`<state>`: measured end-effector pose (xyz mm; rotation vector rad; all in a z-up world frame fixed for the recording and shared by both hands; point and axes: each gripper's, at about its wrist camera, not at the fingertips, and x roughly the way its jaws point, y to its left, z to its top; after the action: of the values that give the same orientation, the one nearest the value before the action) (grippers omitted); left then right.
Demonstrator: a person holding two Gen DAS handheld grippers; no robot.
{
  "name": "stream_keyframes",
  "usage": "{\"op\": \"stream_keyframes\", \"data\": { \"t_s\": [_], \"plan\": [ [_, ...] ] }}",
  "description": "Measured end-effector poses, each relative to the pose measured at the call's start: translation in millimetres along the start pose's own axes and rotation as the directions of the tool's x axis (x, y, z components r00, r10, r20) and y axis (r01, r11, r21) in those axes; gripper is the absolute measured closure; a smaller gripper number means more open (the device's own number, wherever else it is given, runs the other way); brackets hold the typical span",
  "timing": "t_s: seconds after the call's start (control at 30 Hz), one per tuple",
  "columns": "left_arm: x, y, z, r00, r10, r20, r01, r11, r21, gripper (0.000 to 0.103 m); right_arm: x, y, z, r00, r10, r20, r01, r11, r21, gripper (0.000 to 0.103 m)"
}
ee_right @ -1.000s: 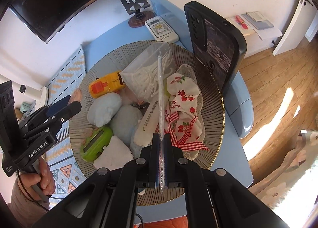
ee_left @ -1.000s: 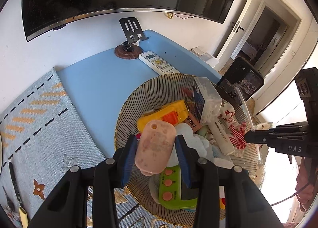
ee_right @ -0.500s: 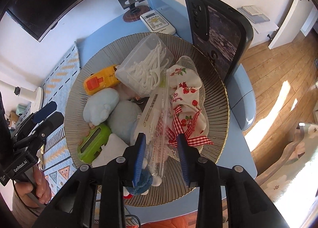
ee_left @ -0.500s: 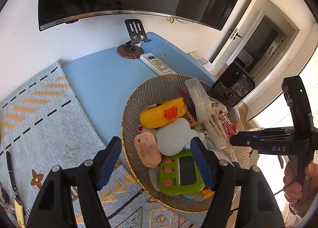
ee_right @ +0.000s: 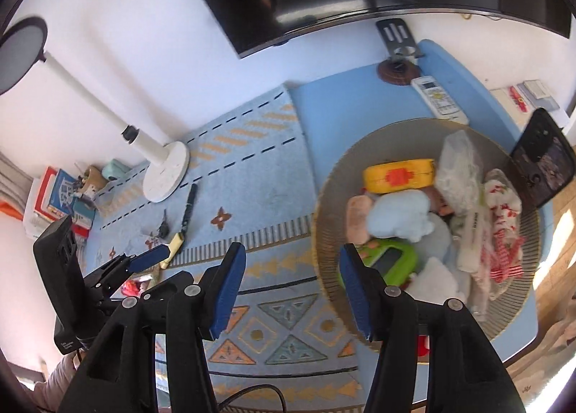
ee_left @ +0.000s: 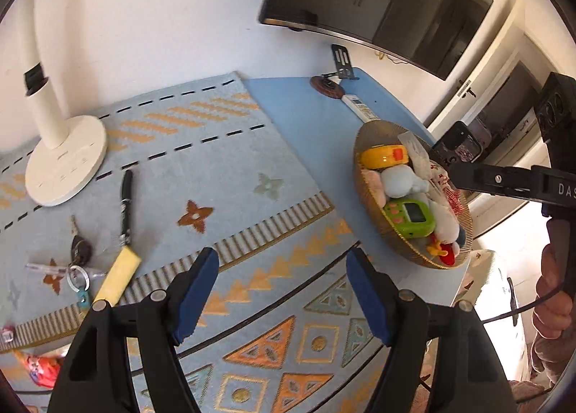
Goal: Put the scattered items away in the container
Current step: 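Grasp the pink FOXS candy bar with left tool while right tool grasps the red snack bag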
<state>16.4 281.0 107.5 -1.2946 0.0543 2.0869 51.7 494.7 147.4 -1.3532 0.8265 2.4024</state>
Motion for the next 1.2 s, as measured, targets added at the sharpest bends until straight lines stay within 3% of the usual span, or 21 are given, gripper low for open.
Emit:
{"op": "stream_keyframes", "data": {
  "t_s": [0.17, 0.33, 0.47, 0.57, 0.67, 0.8, 1.07, 1.1, 1.2],
  "plan": [
    [-43.2, 88.7, -34.1, 0.993, 0.115, 0.029, -0.109, 0.98, -0.168, 0.032, 38.4, 75.9, -12.1, 0.995, 0.068, -0.075, -0.076, 0.991, -0.107, 0.049],
    [-82.3, 168.2, -70.5, 0.974, 0.223, 0.034, -0.203, 0.93, -0.307, 0.032, 69.9, 130.3, -18.8, 0.984, 0.109, -0.138, -0.13, 0.979, -0.156, 0.048],
    [-102.7, 219.4, -92.6, 0.959, 0.282, 0.028, -0.253, 0.897, -0.362, 0.032, 90.3, 163.0, -19.5, 0.974, 0.142, -0.176, -0.171, 0.973, -0.158, 0.048],
    [-103.0, 250.0, -103.6, 0.957, 0.29, 0.0, -0.272, 0.898, -0.346, 0.032, 105.4, 182.6, -22.5, 0.965, 0.151, -0.212, -0.187, 0.969, -0.163, 0.048],
    [-93.9, 274.4, -112.9, 0.972, 0.233, -0.042, -0.235, 0.924, -0.302, 0.032, 115.6, 197.4, -26.1, 0.961, 0.149, -0.234, -0.191, 0.967, -0.167, 0.048],
    [-73.9, 289.7, -116.8, 0.969, 0.227, -0.102, -0.243, 0.95, -0.196, 0.032, 123.3, 213.0, -29.7, 0.961, 0.142, -0.239, -0.187, 0.966, -0.179, 0.048],
    [-50.8, 299.5, -97.6, 0.963, 0.255, -0.091, -0.259, 0.965, -0.031, 0.035, 137.4, 222.0, -27.6, 0.961, 0.117, -0.251, -0.16, 0.974, -0.162, 0.048],
    [-49.3, 299.8, -95.0, 0.963, 0.256, -0.082, -0.258, 0.966, -0.014, 0.036, 139.2, 223.8, -27.4, 0.96, 0.118, -0.255, -0.163, 0.973, -0.165, 0.048],
    [-46.5, 300.9, -89.0, 0.96, 0.273, -0.053, -0.272, 0.962, 0.029, 0.053, 148.7, 236.6, -30.2, 0.946, 0.126, -0.298, -0.191, 0.961, -0.2, 0.046]
  ]
}}
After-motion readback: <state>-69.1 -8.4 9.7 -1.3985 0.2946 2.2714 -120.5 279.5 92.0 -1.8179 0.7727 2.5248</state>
